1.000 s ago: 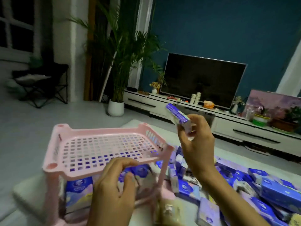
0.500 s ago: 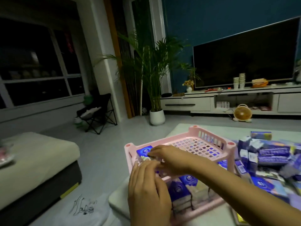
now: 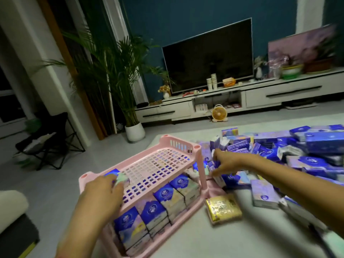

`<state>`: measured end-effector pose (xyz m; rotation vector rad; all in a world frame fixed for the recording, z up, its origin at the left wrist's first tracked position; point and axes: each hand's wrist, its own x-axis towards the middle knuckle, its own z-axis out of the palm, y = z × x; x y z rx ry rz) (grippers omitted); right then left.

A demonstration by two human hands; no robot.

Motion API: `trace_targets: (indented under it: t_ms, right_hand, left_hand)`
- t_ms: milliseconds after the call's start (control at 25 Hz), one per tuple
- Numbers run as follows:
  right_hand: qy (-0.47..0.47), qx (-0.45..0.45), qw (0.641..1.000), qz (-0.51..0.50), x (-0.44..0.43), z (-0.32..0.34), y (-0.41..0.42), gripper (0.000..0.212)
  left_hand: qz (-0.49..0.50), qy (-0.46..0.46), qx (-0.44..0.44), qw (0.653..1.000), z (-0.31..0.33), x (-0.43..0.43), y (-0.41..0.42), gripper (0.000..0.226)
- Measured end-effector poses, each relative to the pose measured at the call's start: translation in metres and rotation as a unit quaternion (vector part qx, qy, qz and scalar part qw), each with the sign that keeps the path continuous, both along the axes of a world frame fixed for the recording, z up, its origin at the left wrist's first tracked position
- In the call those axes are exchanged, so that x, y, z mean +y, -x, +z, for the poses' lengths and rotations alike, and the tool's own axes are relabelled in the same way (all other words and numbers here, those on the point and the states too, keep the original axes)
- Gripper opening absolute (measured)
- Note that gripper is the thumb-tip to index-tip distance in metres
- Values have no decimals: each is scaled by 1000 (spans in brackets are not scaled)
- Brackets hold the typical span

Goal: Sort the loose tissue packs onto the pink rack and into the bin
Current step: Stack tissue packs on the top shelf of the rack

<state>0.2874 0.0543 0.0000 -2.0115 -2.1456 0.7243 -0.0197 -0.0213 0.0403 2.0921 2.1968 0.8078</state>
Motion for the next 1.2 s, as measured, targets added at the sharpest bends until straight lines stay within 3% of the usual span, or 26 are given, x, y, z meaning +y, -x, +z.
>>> trace_targets:
  t_ms: [120,200,320,440,520,560,720,880,1040,1200]
  right_hand:
    - [-106,-103,988,41,1,-29,14,40]
    - [-148,-99,984,29,8,-34,10,31]
    - [-212,26,973,-88,20,-8,-8,30]
    - [-378,195,879,-213,16,35,-3,31]
    - [-469,239,832,-174,6,53,26,31]
    - [-491,244,828,-117,0,58,48,29]
    - [-476,155,861,91,-17,47,140,19]
    - [-370,90,917,122,4,38,174,26]
    - [-208,103,949,213,9,36,167,41]
    - [-243,79,942,219,10,36,171,39]
  left_hand:
    - [-6,-17,-26,999,3,-3,-2,29]
    - [-2,-31,-25,999,5,-6,-3,34]
    - [-17,16,35,999,0,-4,-1,40]
    - [-20,22,123,992,-5,-7,-6,31]
    - [-17,19,175,984,-4,-11,-12,37]
    - [-19,24,189,981,-3,-12,-13,39]
    - [-6,45,237,970,1,-16,-12,37]
    - [8,58,274,960,2,-20,-11,34]
    - [26,45,297,953,3,-22,-16,33]
    - [43,64,241,968,5,-22,-12,30]
